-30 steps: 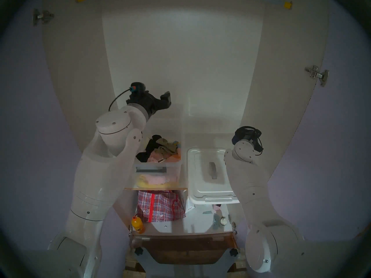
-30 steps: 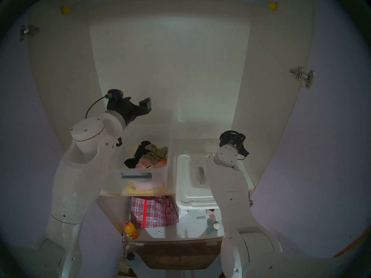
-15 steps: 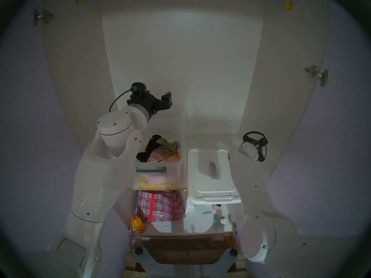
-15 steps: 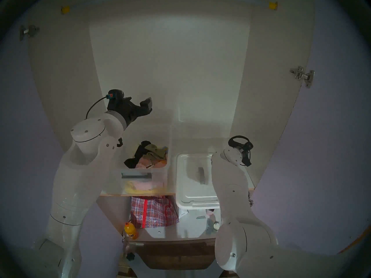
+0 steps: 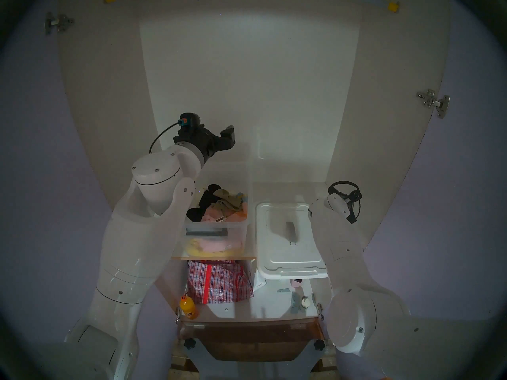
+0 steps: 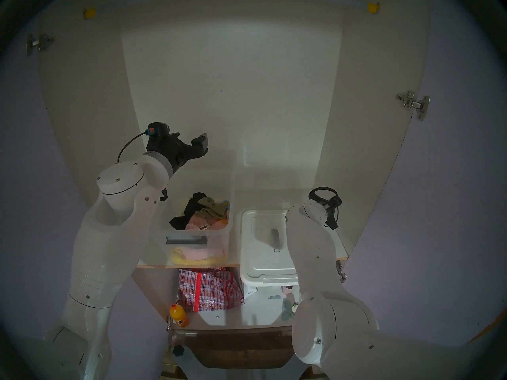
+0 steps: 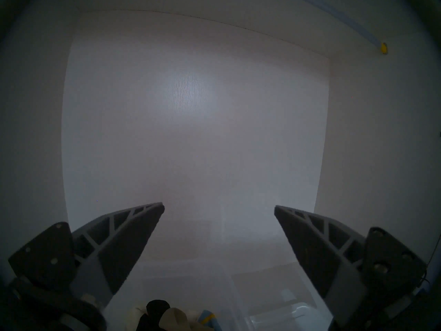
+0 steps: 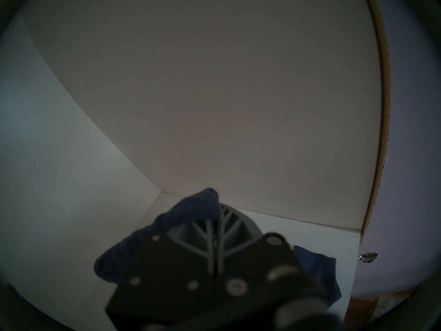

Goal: Take socks out of the storage bin, place them on top of the cabinet, and put the lid back on the bin

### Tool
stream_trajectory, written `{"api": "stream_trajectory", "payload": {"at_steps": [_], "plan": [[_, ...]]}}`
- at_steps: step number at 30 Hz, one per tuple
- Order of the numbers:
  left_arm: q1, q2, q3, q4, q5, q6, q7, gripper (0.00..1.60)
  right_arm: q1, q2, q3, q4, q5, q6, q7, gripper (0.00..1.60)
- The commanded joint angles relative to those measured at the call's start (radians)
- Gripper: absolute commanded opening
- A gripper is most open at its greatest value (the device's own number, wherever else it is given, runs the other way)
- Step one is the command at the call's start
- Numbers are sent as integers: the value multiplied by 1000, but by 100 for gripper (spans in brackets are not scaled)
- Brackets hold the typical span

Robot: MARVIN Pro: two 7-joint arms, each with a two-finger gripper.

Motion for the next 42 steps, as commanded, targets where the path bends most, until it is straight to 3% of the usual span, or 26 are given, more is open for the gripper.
{"api": "stream_trajectory", "payload": {"at_steps": [1,11,13,17,21,25,34,36,42], "plan": [[-20,-2,-4,-27,0,-11,-5,160,46,3,-6,6,-22,-42,-35,160],[-20,-2,-4,-28,0,-11,-5,160,24,-30,-15,-40,-11,26,-94,160],[-20,-2,-4,-27,0,-11,-5,160,10,-16,-38,-61,14,120,-8,160],[-20,-2,-4,-27,0,-10,-4,160,-10,-21,-70,-98,30,194,36,160],[-20,-2,-4,-27,0,-10,-4,160,-70,-9,-120,-185,63,353,146,160],[-20,-2,-4,-27,0,-11,-5,160,-103,18,-163,-242,69,490,196,160],[-20,-2,-4,-28,-1,-11,-5,160,-81,54,-187,-233,121,774,223,160],[-20,-2,-4,-27,-1,-11,-5,160,-81,72,-203,-240,125,834,262,160],[-20,-2,-4,-27,-1,-11,-5,160,-57,109,-252,-203,120,954,323,160]]}}
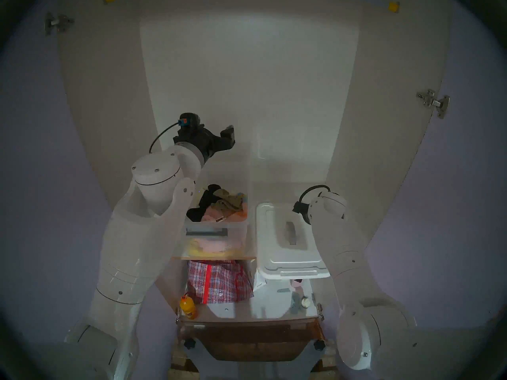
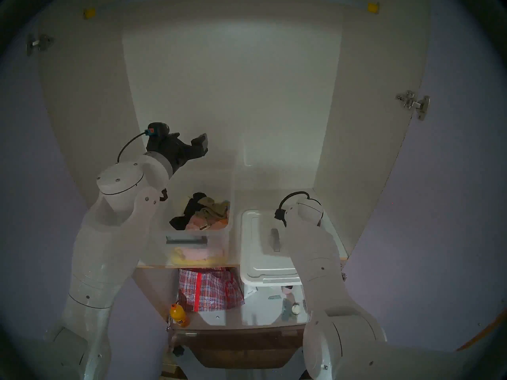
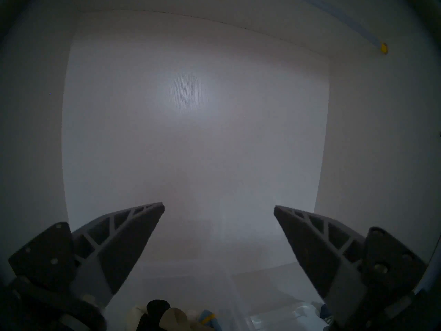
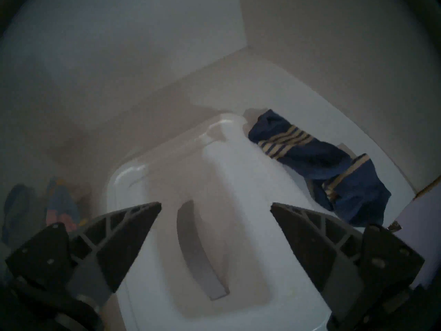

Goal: Take socks out of the storage bin, place them on top of the cabinet, and put the lid back on the bin

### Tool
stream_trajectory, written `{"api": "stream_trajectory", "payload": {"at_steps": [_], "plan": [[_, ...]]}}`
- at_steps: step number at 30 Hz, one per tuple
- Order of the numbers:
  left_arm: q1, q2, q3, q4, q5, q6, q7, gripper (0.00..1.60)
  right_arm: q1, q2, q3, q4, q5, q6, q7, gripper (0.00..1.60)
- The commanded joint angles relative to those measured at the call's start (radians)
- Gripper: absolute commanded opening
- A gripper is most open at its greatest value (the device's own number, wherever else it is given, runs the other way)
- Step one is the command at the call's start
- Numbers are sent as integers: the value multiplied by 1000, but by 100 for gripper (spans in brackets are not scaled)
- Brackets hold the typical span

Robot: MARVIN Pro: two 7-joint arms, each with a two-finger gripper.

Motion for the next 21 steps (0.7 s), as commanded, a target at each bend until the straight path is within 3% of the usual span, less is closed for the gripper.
{"api": "stream_trajectory", "payload": {"at_steps": [1,4,8,21], "plan": [[-21,-2,-4,-27,-1,-11,-5,160,54,30,-35,13,5,30,68,160],[-21,-2,-4,-27,-1,-11,-5,160,75,52,-72,59,2,47,112,160],[-21,-2,-4,-27,-1,-11,-5,160,96,70,-120,116,-6,-1,151,160],[-21,-2,-4,-27,-1,-11,-5,160,159,103,-185,291,-9,-13,276,160]]}}
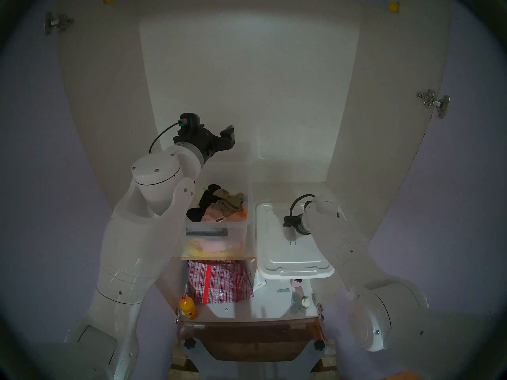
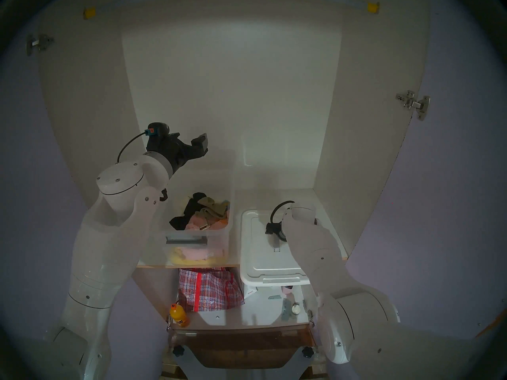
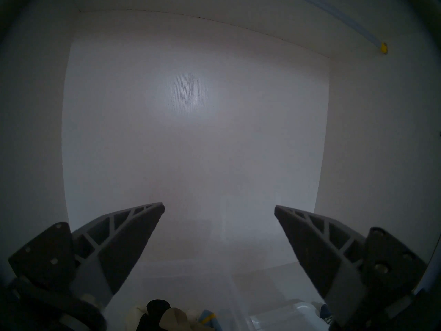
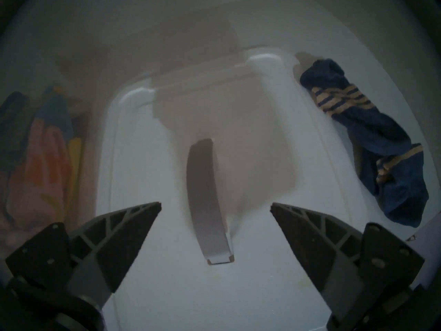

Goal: Take socks out of the storage bin, place them on top of the cabinet, and put the lid back on the bin

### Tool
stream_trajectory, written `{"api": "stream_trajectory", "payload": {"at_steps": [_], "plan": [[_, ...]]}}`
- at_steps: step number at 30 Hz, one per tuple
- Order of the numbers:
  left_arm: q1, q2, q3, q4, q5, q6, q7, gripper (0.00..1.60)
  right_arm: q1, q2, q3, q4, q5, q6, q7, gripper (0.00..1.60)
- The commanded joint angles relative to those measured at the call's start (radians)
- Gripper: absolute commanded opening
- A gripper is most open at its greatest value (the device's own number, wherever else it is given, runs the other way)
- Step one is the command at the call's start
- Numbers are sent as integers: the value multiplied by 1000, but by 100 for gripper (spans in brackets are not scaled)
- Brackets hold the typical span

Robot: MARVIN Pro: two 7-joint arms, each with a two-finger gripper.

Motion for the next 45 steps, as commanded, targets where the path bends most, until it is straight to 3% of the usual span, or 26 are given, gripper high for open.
{"api": "stream_trajectory", "payload": {"at_steps": [1,8,12,17,24,26,27,32,36,39,40,45], "plan": [[-21,-3,-4,-26,-1,-11,-5,160,47,28,-42,-18,-13,-20,82,160],[-21,-3,-4,-26,-1,-11,-5,160,70,58,-115,15,-33,-61,169,160],[-21,-3,-4,-27,-1,-11,-5,160,88,57,-125,48,-40,-77,153,160],[-21,-3,-4,-27,-1,-11,-5,160,106,55,-133,106,-38,-84,191,160],[-21,-3,-4,-27,-1,-11,-5,160,101,51,-137,140,-44,-156,219,160],[-21,-3,-4,-27,-1,-11,-5,160,103,45,-129,146,-40,-163,210,110],[-21,-3,-4,-27,-1,-11,-5,160,104,43,-127,148,-40,-168,203,76],[-21,-3,-4,-27,-1,-11,-5,160,117,31,-108,183,-43,-211,177,56],[-21,-3,-4,-27,-1,-11,-5,160,130,28,-101,208,-44,-232,175,28],[-21,-3,-4,-27,-1,-11,-5,160,135,27,-95,218,-43,-248,178,19],[-21,-3,-4,-27,-1,-11,-5,160,135,27,-92,218,-42,-255,175,0],[-21,-3,-4,-26,-1,-11,-5,160,143,23,-62,206,-29,-253,160,0]]}}
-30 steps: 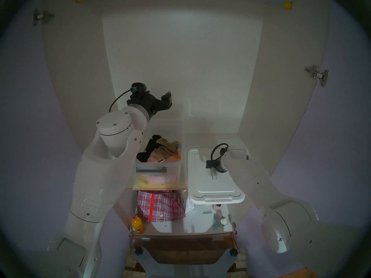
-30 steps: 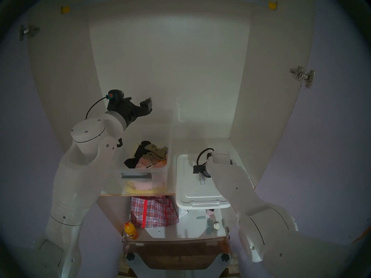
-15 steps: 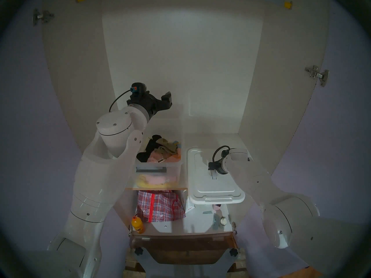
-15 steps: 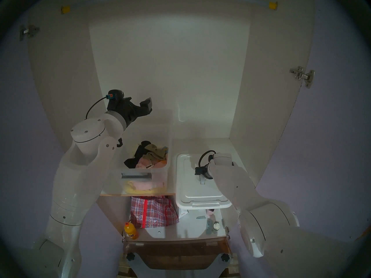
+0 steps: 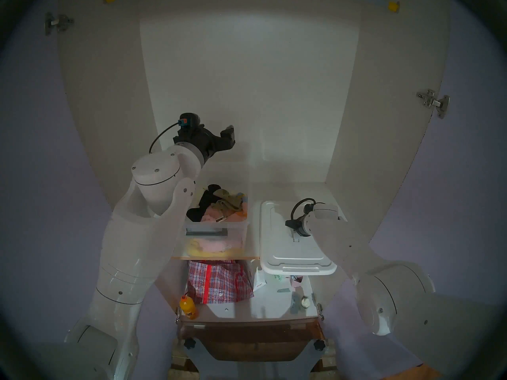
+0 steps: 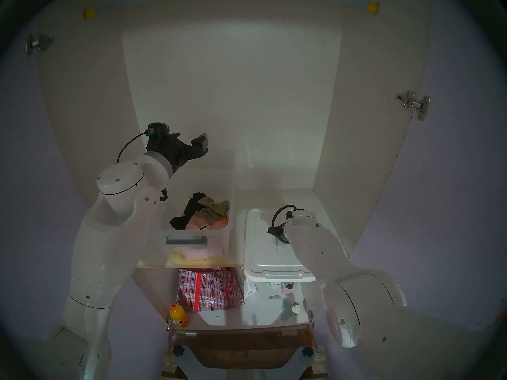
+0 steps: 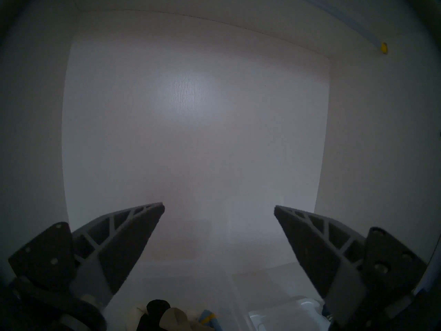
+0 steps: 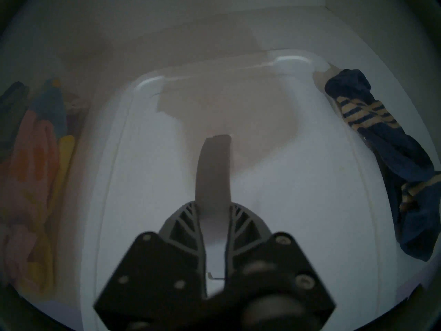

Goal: Take socks out of the storage bin, place them on top of the cabinet, and put the lid back on the bin

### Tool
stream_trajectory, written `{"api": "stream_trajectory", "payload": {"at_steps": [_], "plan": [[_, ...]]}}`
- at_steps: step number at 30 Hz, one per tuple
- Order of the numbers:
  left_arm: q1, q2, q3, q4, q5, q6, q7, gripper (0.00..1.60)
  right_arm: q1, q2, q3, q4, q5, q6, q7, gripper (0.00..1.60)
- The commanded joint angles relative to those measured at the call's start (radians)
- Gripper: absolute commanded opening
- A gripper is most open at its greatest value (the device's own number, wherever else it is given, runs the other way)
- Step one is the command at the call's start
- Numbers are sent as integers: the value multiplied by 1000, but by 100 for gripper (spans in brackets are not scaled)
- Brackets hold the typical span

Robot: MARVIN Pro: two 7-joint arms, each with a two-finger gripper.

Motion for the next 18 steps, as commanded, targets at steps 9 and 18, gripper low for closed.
{"api": "stream_trajectory", "payload": {"at_steps": [9,18], "plan": [[-21,-3,-4,-26,-1,-10,-5,160,54,-8,51,-55,19,-44,-46,0],[-21,-3,-4,-25,0,-10,-4,160,67,-9,76,-118,29,-57,-71,0]]}}
